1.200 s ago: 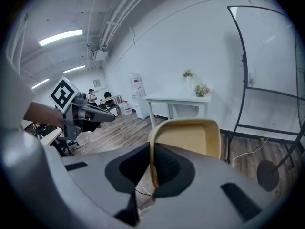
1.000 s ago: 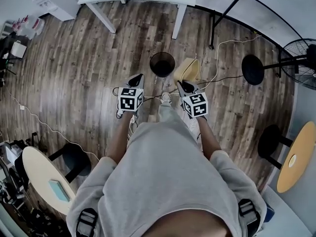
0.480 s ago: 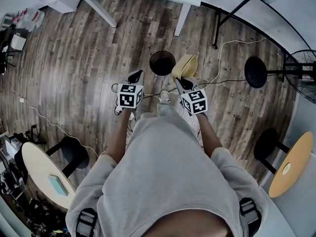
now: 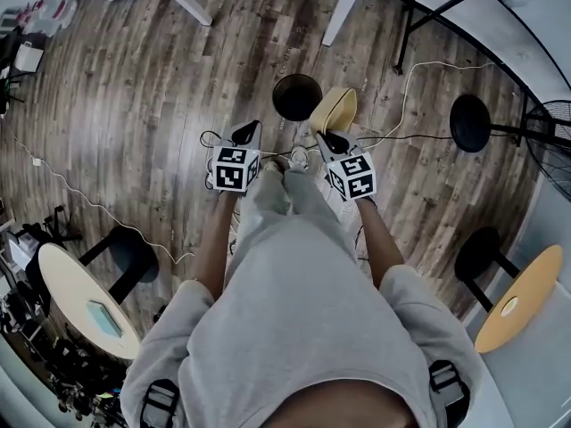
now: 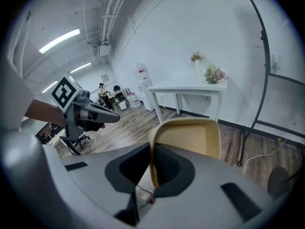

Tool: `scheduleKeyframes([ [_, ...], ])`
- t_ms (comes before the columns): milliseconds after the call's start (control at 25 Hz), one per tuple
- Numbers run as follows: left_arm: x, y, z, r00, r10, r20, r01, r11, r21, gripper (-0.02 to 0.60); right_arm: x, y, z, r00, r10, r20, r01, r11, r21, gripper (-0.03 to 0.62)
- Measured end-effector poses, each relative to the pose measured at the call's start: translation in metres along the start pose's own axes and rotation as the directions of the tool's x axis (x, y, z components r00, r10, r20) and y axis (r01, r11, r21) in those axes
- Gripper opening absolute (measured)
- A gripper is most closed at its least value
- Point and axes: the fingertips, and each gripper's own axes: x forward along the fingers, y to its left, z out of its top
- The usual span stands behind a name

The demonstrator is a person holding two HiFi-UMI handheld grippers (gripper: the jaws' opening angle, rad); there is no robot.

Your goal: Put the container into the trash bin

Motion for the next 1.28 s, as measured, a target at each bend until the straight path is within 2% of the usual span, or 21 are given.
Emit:
scheduleKeyframes([
  [720,0.053,0.042,-0.009,0.996,-0.072,-0.046,0.072,0.997,-0.008,0.011,0.069,-0.007,-0.013,0.997,-0.005,-0.076,0.007,1.000,0.025,0.032],
  [1280,0.104,0.052,-0.048,0.987,-0.120,-0.105,0.119,0.993,-0.015,0.011,0.124,-0.018,-0.053,0.992,0.021,-0.122,-0.014,0.998,0.062,0.032],
])
